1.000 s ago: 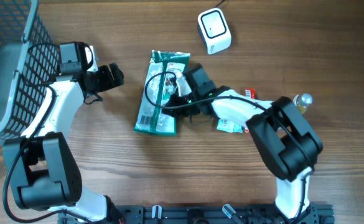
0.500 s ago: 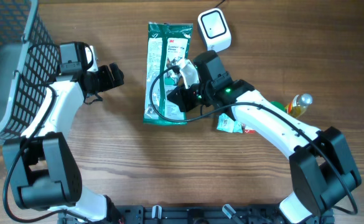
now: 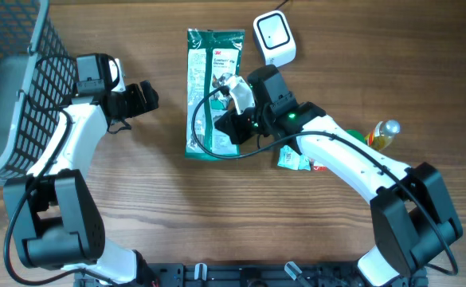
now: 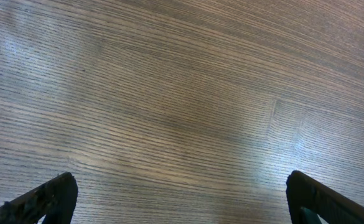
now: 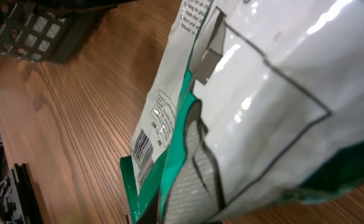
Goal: Scan the item barcode
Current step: 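Lift the gloves package with the right gripper up to the scanner window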
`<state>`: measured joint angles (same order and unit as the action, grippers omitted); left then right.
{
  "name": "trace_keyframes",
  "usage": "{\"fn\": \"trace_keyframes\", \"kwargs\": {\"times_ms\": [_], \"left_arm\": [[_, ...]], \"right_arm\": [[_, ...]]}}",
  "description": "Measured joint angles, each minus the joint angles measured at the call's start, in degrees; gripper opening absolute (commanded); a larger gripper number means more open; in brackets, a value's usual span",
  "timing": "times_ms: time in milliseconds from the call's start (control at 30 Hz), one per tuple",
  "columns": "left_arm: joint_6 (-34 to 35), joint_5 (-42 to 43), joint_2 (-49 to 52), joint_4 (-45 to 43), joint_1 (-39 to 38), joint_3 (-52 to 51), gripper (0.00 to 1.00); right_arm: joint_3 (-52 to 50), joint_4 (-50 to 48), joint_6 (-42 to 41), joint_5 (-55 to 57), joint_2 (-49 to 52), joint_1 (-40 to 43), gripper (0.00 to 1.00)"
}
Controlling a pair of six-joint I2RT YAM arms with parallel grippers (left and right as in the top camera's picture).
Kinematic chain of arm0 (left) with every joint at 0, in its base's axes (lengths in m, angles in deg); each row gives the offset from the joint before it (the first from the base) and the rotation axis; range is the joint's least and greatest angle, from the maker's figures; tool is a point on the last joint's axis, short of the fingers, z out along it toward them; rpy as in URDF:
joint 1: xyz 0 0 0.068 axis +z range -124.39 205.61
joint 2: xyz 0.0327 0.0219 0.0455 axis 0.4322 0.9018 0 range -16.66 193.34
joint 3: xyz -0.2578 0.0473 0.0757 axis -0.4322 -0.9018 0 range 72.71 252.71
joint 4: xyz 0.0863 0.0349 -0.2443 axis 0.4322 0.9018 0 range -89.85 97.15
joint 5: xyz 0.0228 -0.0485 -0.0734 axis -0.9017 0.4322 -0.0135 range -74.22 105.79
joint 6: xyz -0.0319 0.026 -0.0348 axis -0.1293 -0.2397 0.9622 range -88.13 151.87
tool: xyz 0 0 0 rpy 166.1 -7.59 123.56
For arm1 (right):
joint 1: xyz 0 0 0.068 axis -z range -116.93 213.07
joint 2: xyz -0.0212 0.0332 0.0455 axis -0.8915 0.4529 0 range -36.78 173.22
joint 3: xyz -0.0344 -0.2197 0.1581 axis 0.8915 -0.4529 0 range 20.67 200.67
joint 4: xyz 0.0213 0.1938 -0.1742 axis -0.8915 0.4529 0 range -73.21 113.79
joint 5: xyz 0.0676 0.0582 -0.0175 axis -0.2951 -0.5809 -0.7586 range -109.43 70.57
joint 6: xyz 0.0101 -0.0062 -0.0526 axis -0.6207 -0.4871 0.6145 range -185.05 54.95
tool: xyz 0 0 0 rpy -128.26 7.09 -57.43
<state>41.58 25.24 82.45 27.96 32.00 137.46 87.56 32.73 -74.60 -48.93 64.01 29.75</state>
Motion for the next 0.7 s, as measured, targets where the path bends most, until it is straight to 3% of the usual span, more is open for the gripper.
{"fn": "trace_keyframes", "kwargs": {"times_ms": [167,300,467,567,700], "left_arm": [[0.00,0.02,0.00,0.00,0.00,0.00,1.00],[0.00,0.00,0.00,-0.02,0.00,0.00,1.00],[0.00,0.00,0.00,-0.02,0.00,0.00,1.00],[0.00,0.00,0.00,-0.02,0.00,0.00,1.00],[0.00,0.00,0.00,0.00,0.00,0.00,1.00]], "right_arm": [[0.83,2.58,3.54,0.04,0.00,0.00,0.04],[11.47,18.14,9.94,2.08,0.02,0.00,0.04],[33.97,38.82,23.78,10.78,-0.20,0.00,0.04],[41.99,42.53,32.46,15.50,-0.48,0.00,0.04],[43.39,42.88,46.25,22.49,-0.52,0.00,0.04]]}}
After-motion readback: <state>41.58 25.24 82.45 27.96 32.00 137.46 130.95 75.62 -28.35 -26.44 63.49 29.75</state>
